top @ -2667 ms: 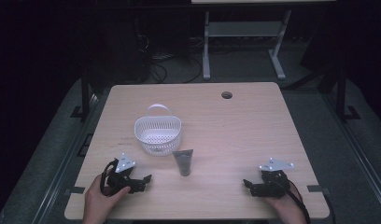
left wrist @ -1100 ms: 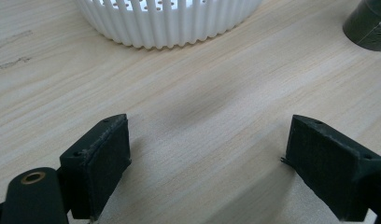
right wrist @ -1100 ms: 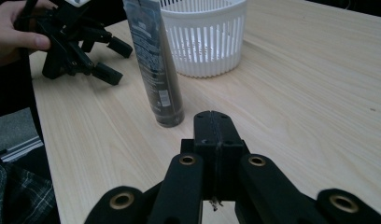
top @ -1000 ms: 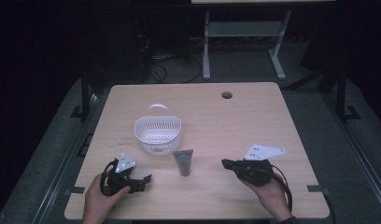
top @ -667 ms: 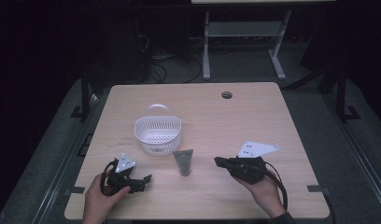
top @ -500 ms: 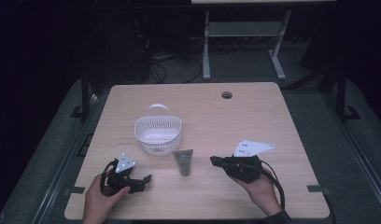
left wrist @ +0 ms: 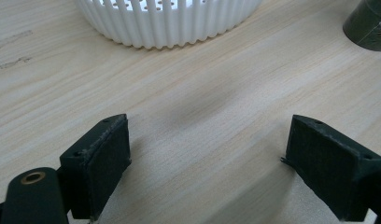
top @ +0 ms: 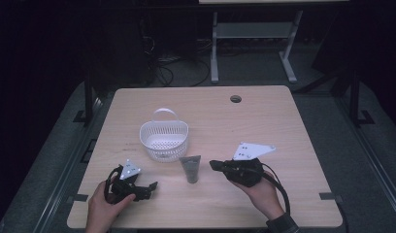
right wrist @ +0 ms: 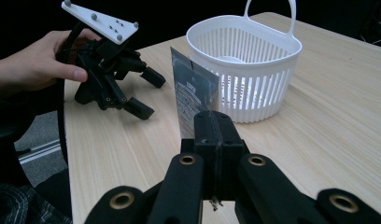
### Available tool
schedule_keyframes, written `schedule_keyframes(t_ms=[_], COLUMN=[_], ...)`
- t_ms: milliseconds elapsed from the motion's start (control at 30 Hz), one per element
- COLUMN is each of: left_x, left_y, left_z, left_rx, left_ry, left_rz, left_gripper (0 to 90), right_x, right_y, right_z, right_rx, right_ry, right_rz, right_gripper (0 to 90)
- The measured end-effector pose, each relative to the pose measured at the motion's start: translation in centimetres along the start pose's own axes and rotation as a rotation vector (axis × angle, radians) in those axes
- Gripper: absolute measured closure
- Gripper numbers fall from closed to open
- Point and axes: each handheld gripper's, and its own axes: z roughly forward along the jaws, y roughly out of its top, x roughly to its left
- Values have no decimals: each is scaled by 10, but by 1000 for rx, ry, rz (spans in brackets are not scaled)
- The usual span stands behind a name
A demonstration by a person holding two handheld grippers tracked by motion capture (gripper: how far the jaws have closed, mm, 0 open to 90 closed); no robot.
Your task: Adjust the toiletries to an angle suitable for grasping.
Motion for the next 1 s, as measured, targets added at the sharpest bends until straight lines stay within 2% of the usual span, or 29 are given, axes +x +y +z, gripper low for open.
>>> schedule_keyframes(t_ms=[433, 1000], left_x=[0, 0], left_y=[0, 0], left_z=[0, 0], left_rx=[2, 2], left_ry=[-1, 0], left_rz=[0, 1], left_gripper=[126, 126], right_x=[-1, -3], right_y=[5, 15], right_z=[18, 30], right_rx=[11, 13], right_ry=[15, 1], right_rz=[-9, -21], right_gripper=[897, 898])
